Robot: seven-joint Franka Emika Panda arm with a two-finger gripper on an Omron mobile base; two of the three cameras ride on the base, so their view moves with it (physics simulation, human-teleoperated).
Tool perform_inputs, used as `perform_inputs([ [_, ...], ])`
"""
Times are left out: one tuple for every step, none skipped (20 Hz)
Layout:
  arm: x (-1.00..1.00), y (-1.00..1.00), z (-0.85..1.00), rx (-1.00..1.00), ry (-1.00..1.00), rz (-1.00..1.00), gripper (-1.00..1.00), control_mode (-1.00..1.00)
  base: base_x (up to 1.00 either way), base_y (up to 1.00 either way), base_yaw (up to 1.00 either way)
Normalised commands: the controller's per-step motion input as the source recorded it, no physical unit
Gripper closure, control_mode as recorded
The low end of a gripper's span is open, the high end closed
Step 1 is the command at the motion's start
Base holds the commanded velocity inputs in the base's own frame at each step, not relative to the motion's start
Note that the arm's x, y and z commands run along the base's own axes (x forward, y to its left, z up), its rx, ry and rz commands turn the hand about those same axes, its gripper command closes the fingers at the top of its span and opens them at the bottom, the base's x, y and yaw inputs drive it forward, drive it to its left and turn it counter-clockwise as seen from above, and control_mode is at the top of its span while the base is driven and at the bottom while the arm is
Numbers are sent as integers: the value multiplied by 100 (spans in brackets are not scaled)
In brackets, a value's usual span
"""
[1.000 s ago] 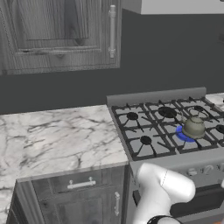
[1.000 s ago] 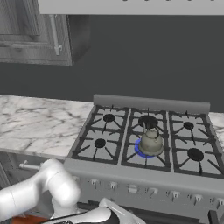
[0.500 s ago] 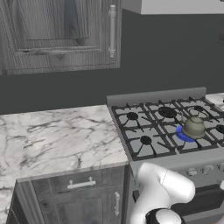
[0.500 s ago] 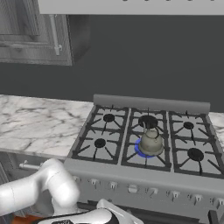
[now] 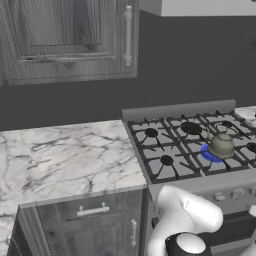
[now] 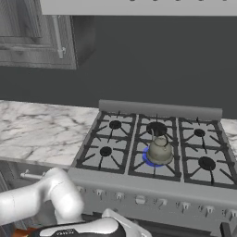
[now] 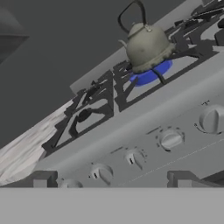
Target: Lower the heat of the kettle.
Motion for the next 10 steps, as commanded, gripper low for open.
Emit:
perform_inputs([
  [12, -2, 0, 0, 0, 0, -100, -100, 0, 0, 0],
  [12, -3, 0, 0, -1, 0, -100, -100, 0, 0, 0],
  [13, -2, 0, 0, -2, 0, -100, -100, 0, 0, 0],
  [14, -3, 0, 0, -2, 0, -100, -100, 0, 0, 0],
  [15, -3, 0, 0, -1, 0, -100, -100, 0, 0, 0],
  [15, -1, 0, 0, 0, 0, -100, -100, 0, 0, 0],
  [19, 0, 0, 0, 0, 0, -100, -100, 0, 0, 0],
  [20, 0, 0, 0, 0, 0, -100, -100, 0, 0, 0],
  [20, 0, 0, 0, 0, 0, -100, -100, 0, 0, 0],
  [19, -3, 0, 0, -1, 0, -100, -100, 0, 0, 0],
])
